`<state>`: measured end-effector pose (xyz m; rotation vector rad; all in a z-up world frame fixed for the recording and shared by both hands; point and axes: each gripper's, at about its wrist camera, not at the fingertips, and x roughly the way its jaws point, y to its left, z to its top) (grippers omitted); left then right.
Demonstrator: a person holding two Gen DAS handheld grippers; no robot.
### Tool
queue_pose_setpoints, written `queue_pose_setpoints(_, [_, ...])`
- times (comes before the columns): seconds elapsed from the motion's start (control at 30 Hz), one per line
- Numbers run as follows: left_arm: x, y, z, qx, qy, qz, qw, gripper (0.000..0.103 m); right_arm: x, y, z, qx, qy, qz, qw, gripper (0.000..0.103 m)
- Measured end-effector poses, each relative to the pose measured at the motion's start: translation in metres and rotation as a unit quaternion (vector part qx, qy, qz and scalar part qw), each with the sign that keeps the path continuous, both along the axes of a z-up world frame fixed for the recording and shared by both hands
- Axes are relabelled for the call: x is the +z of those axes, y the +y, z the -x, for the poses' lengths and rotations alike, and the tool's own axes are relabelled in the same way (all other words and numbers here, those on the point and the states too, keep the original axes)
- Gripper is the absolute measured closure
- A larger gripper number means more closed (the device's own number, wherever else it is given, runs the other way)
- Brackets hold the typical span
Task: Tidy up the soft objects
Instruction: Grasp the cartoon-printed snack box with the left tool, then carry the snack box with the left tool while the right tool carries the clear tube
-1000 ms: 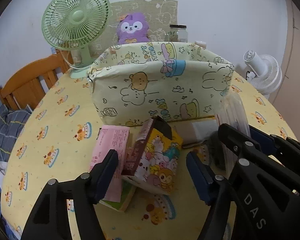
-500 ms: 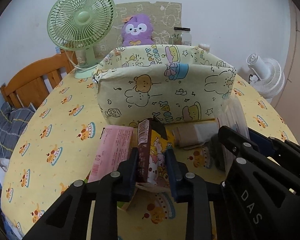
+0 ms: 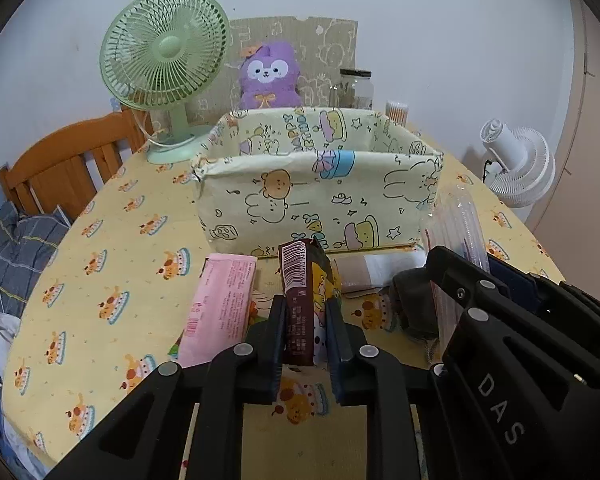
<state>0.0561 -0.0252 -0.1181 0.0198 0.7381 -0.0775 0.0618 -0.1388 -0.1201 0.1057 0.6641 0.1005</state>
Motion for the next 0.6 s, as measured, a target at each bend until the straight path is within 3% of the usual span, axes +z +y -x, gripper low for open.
queue_pose_setpoints(0.6, [0.044,0.006,0.033,0.004,-0.052,0.003,0.9986,0.087,0.044,0.003,0.033,0.004,-0.04,-0.006,0.999,0.077])
